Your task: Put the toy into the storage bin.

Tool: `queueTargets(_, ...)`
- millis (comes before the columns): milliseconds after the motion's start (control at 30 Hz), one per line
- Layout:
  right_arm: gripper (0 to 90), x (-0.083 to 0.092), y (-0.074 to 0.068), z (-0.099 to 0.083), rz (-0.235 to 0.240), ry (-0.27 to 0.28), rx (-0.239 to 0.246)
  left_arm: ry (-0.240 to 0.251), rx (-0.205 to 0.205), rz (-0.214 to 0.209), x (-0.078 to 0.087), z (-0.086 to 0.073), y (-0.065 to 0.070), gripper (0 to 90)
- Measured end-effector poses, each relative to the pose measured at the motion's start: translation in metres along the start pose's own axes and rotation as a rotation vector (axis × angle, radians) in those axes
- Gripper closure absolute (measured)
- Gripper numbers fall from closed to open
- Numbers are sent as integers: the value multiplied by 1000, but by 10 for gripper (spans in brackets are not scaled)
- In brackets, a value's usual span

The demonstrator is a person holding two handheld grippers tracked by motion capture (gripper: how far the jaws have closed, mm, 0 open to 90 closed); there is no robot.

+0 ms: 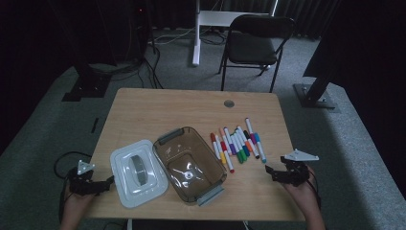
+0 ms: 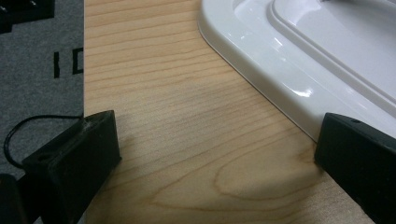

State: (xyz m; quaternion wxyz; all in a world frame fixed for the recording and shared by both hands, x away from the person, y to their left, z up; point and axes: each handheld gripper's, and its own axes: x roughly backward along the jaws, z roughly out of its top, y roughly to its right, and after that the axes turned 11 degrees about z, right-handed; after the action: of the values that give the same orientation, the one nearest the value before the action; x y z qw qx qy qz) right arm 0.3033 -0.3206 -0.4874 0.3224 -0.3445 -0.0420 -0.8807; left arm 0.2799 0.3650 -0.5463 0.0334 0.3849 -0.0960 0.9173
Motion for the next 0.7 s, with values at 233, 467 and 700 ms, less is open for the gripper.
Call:
queueTargets(233,231,-6,20,22,-22,7,-28,-1,0,0,0,0,0,5)
queueTargets(467,292,-19,32,41,-37,5,-27,0,0,0,0,0,0,5)
queueTargets(700,378,-35,41,56,-50,10,-30,0,0,0,0,0,0,5)
